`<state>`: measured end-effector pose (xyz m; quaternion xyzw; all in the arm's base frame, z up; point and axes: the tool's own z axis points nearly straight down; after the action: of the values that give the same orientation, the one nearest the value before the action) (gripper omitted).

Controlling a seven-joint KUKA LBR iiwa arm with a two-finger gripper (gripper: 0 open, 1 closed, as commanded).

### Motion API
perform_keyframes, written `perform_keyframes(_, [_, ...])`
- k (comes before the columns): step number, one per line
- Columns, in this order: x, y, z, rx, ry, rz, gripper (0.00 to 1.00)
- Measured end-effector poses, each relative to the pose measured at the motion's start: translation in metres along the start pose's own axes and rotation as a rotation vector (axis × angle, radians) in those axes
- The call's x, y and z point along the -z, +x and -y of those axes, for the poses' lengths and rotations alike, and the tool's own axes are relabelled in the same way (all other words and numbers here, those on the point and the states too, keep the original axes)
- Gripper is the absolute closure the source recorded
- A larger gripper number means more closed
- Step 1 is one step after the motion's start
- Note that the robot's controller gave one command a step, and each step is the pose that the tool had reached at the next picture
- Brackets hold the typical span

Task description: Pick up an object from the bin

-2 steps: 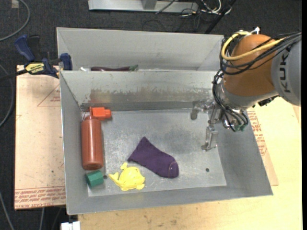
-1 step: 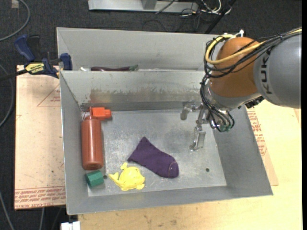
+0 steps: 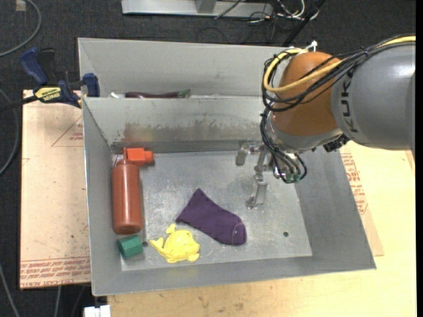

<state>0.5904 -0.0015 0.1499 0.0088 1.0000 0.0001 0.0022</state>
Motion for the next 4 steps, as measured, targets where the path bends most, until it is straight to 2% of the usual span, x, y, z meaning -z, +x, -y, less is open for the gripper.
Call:
perform_keyframes(1, [-0.026,0.027,-0.019,0.196,-0.001,0.003,0.00])
perform_keyframes(2, [-0.064,0.019,-0.058,0.160,-0.001,0.004,0.00])
perform_keyframes(3, [-0.080,0.066,-0.108,0.399,-0.003,0.004,1.00])
perform_keyframes(4, [-0.080,0.066,-0.108,0.399,-0.003,0.004,1.00])
